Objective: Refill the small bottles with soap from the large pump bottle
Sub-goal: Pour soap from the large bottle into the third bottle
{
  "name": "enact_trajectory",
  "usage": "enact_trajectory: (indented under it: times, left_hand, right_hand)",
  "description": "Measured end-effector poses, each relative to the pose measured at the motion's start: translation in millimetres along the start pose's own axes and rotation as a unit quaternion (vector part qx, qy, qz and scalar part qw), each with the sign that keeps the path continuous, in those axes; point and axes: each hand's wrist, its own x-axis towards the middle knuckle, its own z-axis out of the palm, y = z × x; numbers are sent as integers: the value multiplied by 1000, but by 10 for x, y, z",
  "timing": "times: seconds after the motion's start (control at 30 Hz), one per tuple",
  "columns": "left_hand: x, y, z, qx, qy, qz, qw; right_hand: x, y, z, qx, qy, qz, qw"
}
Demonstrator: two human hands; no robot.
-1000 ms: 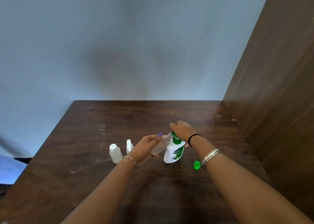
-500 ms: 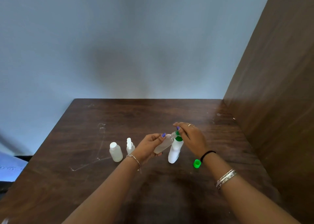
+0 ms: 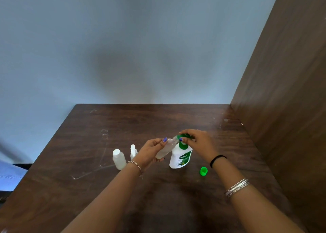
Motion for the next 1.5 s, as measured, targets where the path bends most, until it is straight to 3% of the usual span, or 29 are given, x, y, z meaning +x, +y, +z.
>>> enact_trajectory:
  times: [0.17, 0.47, 0.53, 0.6, 0.7, 0.83, 0.93, 1.07, 1.27, 1.5]
  left_hand:
    - [44, 9, -89, 36, 16, -2, 999]
    - [65, 6, -98, 35, 14, 5, 999]
    - [73, -1, -99, 35, 13, 5, 999]
    - [76, 6, -97, 40, 11, 2, 999]
    - [69, 14, -96, 49, 7, 5, 999]
    - [51, 16, -101, 36, 1, 0, 999]
    - [58, 15, -132, 39, 8, -7, 999]
    - [55, 33, -149, 45, 0, 2, 999]
    - [64, 66, -115, 34, -8, 3, 999]
    - [87, 7, -106, 48, 2, -14, 999]
  right_hand:
    - [-82, -49, 195, -12, 103, 0, 995]
    - [-123, -33, 177, -25, 112, -42, 993]
    - [15, -146, 113, -23, 137, -2, 990]
    - [188, -258, 66, -46, 110, 66, 991]
    - [354, -368, 76, -52, 5, 160, 986]
    - [424, -372, 138, 34, -97, 262, 960]
    - [411, -457, 62, 105, -157, 298, 936]
    - [377, -555, -38, 93, -221, 329, 913]
    - [422, -508, 63, 15, -169, 269, 948]
    - [433, -336, 225, -33, -82, 299, 950]
